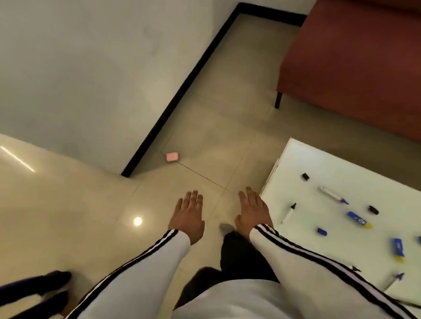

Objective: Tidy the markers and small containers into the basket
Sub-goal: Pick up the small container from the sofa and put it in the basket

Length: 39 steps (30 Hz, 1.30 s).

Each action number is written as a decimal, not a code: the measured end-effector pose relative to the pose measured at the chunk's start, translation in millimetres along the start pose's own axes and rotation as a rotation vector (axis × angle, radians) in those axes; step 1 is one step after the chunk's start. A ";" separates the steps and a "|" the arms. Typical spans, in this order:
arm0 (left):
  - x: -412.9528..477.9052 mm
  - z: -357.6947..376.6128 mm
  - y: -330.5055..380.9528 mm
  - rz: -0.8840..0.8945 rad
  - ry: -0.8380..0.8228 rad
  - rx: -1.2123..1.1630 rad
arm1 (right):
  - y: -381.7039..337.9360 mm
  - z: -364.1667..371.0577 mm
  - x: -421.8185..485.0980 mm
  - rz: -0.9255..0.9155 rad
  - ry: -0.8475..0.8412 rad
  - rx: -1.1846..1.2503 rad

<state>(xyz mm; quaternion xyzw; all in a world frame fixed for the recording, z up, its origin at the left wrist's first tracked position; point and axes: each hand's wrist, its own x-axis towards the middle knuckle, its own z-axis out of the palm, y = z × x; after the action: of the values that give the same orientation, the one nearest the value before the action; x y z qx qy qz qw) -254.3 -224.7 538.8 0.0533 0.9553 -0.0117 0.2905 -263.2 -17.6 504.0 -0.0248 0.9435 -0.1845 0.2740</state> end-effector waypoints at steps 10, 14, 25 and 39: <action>183.6 -135.9 -41.1 0.316 0.018 0.117 | -45.7 -76.8 127.0 0.192 0.143 0.105; 253.8 -178.6 -51.0 0.461 0.003 0.152 | -58.7 -107.2 171.2 0.366 0.180 0.149; 418.0 -294.6 38.2 0.898 0.002 0.361 | -35.5 -206.7 248.3 0.792 0.416 0.385; 562.5 -399.2 321.6 1.059 0.046 0.573 | 211.5 -346.2 312.9 0.979 0.506 0.578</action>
<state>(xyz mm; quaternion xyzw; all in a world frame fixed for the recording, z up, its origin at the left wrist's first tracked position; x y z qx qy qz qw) -904.9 169.6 560.4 0.5981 0.7638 -0.1212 0.2102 -699.4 248.7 539.1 0.5304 0.7931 -0.2854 0.0902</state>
